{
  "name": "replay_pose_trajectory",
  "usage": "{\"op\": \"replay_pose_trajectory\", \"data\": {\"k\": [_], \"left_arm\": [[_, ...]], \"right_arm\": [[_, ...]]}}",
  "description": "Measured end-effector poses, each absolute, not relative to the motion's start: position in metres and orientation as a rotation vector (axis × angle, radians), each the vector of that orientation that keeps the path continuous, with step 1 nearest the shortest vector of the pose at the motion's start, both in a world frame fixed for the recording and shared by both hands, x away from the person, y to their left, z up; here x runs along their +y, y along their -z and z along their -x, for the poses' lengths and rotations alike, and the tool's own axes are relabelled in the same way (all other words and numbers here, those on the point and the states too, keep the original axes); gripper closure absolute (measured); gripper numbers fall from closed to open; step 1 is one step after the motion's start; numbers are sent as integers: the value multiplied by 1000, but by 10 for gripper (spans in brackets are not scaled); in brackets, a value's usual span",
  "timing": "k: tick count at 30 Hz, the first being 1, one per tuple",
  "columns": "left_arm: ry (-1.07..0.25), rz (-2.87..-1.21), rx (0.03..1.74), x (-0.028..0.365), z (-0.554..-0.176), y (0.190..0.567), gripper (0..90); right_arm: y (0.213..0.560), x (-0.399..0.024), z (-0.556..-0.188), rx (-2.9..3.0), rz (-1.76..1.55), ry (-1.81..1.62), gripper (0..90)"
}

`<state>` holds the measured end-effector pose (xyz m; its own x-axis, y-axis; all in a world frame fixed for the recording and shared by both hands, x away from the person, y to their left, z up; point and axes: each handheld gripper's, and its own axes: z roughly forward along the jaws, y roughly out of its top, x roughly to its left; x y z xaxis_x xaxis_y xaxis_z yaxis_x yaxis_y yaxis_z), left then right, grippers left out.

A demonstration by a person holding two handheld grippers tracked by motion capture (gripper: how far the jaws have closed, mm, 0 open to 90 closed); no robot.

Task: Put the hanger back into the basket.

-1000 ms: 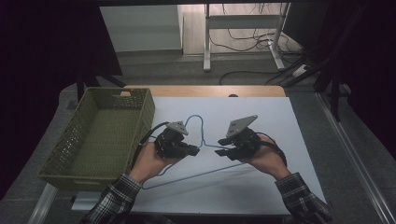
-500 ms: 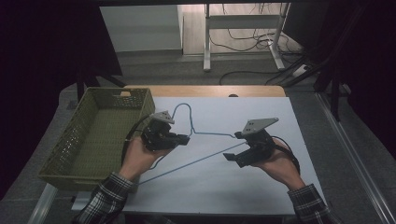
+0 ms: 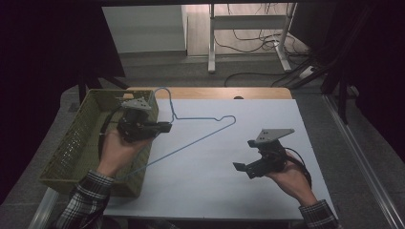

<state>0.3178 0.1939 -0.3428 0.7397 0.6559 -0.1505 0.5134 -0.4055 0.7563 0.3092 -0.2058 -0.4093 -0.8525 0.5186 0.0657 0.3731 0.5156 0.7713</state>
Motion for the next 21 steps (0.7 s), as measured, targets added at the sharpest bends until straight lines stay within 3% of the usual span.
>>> {"op": "replay_pose_trajectory", "data": {"k": [21], "left_arm": [[-408, -1953, 1092, 307, -322, 352, 873]], "right_arm": [[433, -221, -305, 2545, -859, -1285, 32]]}}
